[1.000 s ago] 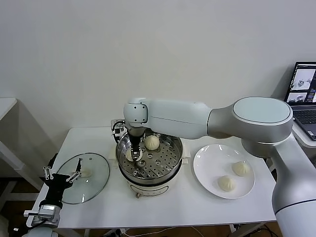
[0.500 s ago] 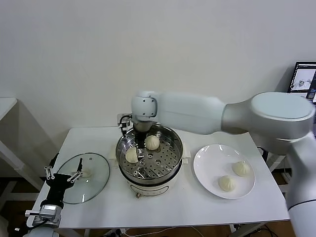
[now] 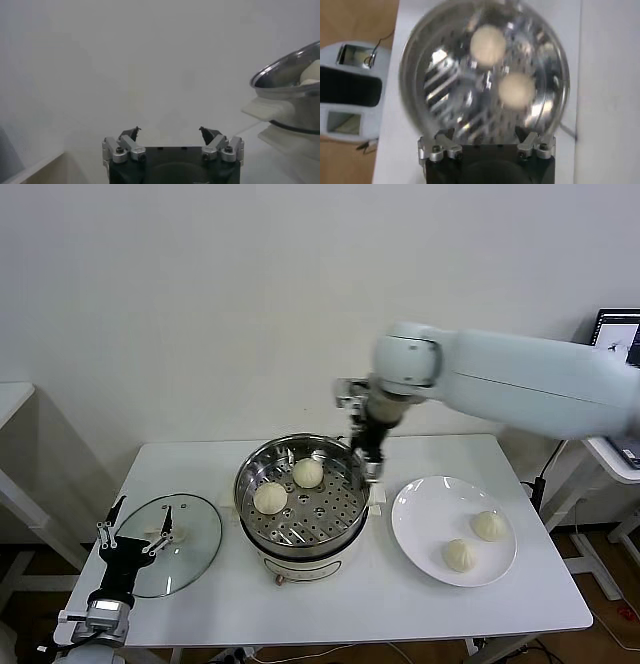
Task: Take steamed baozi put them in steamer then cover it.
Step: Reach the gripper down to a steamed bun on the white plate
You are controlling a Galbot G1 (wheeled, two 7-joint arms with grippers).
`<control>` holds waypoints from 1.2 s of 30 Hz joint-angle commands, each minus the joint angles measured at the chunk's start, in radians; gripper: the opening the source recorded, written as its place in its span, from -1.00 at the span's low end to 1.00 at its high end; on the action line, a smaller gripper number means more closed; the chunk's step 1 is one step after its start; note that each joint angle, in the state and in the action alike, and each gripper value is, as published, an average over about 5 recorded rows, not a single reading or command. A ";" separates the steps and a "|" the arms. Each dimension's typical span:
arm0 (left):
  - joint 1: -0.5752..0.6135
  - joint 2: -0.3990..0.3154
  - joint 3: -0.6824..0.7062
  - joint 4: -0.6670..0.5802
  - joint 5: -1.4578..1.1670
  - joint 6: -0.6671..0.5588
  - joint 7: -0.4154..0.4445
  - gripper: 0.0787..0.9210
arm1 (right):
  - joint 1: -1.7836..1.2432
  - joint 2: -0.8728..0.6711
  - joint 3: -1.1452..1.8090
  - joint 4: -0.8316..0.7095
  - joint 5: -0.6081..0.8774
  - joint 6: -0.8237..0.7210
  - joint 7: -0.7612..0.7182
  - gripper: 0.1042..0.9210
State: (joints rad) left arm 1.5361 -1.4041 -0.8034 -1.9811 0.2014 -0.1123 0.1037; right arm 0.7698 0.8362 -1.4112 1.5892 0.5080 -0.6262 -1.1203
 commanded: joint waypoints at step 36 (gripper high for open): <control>0.001 -0.016 0.005 0.012 0.021 -0.011 -0.002 0.77 | -0.791 -0.257 0.483 -0.173 -0.556 0.163 -0.023 0.76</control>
State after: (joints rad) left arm 1.5368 -1.4208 -0.7962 -1.9732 0.2184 -0.1195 0.1014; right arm 0.0717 0.5643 -0.9952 1.4586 -0.0057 -0.4741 -1.1536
